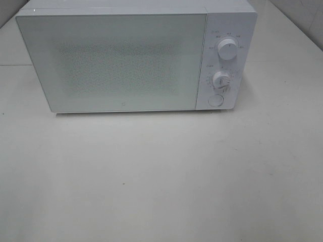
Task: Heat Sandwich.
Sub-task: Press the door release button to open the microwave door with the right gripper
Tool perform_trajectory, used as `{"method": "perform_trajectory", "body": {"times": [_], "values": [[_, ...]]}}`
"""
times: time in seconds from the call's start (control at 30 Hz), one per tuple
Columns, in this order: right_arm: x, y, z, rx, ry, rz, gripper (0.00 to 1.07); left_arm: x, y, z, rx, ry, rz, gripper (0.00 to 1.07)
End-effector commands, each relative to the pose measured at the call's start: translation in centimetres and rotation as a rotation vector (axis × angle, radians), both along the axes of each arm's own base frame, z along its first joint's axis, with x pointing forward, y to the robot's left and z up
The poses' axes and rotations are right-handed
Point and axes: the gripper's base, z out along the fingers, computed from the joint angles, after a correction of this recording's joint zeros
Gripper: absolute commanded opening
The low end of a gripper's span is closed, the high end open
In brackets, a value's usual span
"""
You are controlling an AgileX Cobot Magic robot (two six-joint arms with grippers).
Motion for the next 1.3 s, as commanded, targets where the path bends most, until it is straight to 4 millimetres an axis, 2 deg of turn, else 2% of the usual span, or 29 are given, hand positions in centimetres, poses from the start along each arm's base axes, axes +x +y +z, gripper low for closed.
{"method": "perform_trajectory", "body": {"times": [0.03, 0.1, 0.13, 0.27, 0.37, 0.43, 0.47, 0.6, 0.7, 0.73, 0.83, 0.9, 1.13, 1.2, 1.3], "values": [[1.6, 0.1, -0.2, 0.001, -0.028, 0.003, 0.76, -0.3, -0.1, 0.0, -0.007, -0.036, 0.001, 0.98], [3.3, 0.2, -0.9, 0.0, -0.016, 0.009, 0.76, -0.3, -0.1, 0.0, -0.007, -0.036, 0.001, 0.98], [3.3, 0.2, -0.9, 0.0, -0.016, 0.009, 0.76, -0.3, -0.1, 0.0, -0.007, -0.036, 0.001, 0.98], [5.8, 0.4, -1.8, -0.002, 0.004, 0.017, 0.76, -0.3, -0.1, 0.0, -0.007, -0.036, 0.001, 0.98], [6.9, 0.5, -2.1, -0.001, 0.015, 0.02, 0.76, -0.3, -0.1, 0.0, -0.007, -0.036, 0.001, 0.98], [8.5, 0.6, -2.4, 0.004, 0.006, 0.025, 0.76, -0.3, -0.1, 0.0, -0.007, -0.036, 0.001, 0.98], [8.5, 0.6, -2.4, 0.004, 0.006, 0.025, 0.76, -0.3, -0.1, 0.0, -0.007, -0.036, 0.001, 0.98], [11.1, 0.8, -2.8, 0.008, -0.038, 0.036, 0.76, -0.3, -0.1, 0.0, -0.007, -0.036, 0.001, 0.98], [12.1, 0.9, -3.2, 0.009, -0.055, 0.041, 0.76, -0.3, -0.1, 0.0, -0.007, -0.036, 0.001, 0.98], [13.1, 1.0, -3.5, 0.009, -0.072, 0.047, 0.76, -0.3, -0.1, 0.0, -0.007, -0.036, 0.001, 0.98], [13.9, 1.1, -3.9, -0.001, -0.085, 0.056, 0.76, -0.3, -0.1, 0.0, -0.007, -0.036, 0.001, 0.98], [15.2, 1.2, -4.9, -0.043, -0.085, 0.079, 0.76, -0.3, -0.1, 0.0, -0.007, -0.036, 0.001, 0.98], [17.4, 1.2, -6.7, -0.084, -0.137, 0.083, 0.76, -0.3, -0.1, 0.0, -0.007, -0.036, 0.001, 0.98], [17.5, 1.3, -7.1, -0.085, -0.146, 0.08, 0.76, -0.3, -0.1, 0.0, -0.007, -0.036, 0.001, 0.98], [17.4, 1.9, -8.8, -0.106, -0.169, 0.071, 0.76, -0.3, -0.1, 0.0, -0.007, -0.036, 0.001, 0.98]]}}
